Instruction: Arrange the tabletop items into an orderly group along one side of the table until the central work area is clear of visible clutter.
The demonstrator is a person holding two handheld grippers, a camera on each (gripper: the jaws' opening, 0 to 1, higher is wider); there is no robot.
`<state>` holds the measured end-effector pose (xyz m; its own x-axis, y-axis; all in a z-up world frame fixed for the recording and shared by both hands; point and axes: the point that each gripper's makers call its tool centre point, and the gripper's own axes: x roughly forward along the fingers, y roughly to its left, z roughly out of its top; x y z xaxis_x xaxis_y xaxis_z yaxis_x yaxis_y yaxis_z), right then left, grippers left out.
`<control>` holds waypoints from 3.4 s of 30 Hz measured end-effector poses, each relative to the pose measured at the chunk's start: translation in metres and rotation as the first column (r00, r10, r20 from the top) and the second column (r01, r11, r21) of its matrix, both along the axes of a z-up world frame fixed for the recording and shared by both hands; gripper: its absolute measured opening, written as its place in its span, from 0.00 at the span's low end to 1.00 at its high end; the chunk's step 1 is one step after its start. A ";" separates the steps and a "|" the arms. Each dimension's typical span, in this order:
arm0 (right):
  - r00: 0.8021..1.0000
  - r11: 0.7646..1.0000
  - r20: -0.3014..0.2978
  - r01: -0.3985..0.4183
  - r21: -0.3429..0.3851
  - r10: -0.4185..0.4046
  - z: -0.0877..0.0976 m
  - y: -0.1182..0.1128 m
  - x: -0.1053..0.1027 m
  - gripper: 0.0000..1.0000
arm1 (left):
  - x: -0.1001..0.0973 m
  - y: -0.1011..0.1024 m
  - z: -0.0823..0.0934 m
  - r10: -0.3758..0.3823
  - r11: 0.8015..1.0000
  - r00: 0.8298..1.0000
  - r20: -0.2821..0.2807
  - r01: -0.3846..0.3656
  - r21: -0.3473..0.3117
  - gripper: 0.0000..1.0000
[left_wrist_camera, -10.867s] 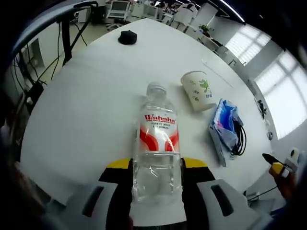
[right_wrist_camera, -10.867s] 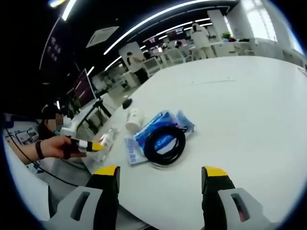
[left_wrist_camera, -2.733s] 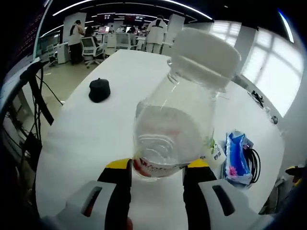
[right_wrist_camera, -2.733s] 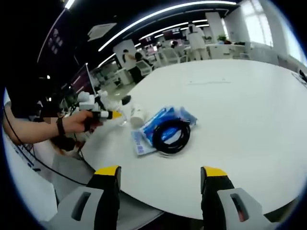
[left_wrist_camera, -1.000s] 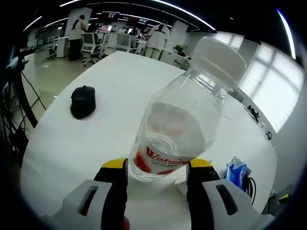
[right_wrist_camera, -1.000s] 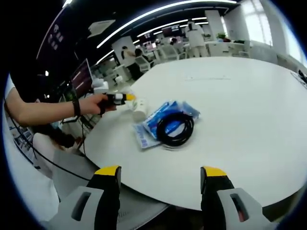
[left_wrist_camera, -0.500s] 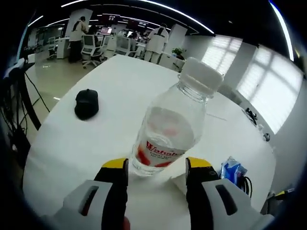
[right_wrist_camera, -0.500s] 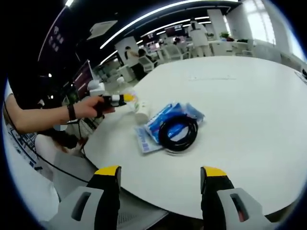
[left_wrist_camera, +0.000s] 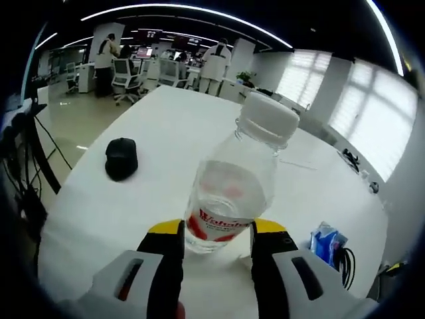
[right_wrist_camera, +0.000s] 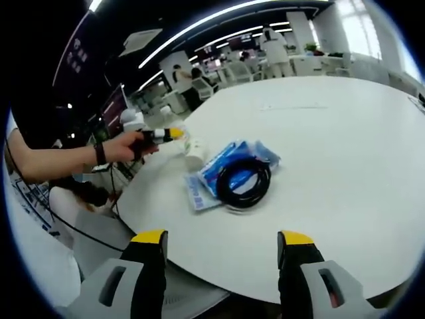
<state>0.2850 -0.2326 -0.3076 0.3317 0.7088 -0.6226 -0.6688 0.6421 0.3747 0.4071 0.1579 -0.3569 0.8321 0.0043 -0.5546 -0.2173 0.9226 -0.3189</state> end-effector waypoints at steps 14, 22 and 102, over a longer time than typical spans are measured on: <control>1.000 1.000 -0.004 -0.001 0.015 0.001 -0.002 0.000 0.004 0.68 | -0.015 -0.006 0.007 0.102 0.992 0.995 -0.016 -0.103 -0.069 0.36; 1.000 0.999 -0.005 -0.024 0.032 0.024 -0.001 0.005 0.011 0.68 | -0.036 -0.015 0.013 0.121 0.989 0.992 -0.017 -0.122 -0.078 0.37; 0.997 0.999 -0.073 -0.020 0.035 0.023 -0.020 -0.020 0.007 0.67 | -0.064 -0.116 -0.021 0.066 0.947 0.990 -0.125 -0.102 -0.305 0.35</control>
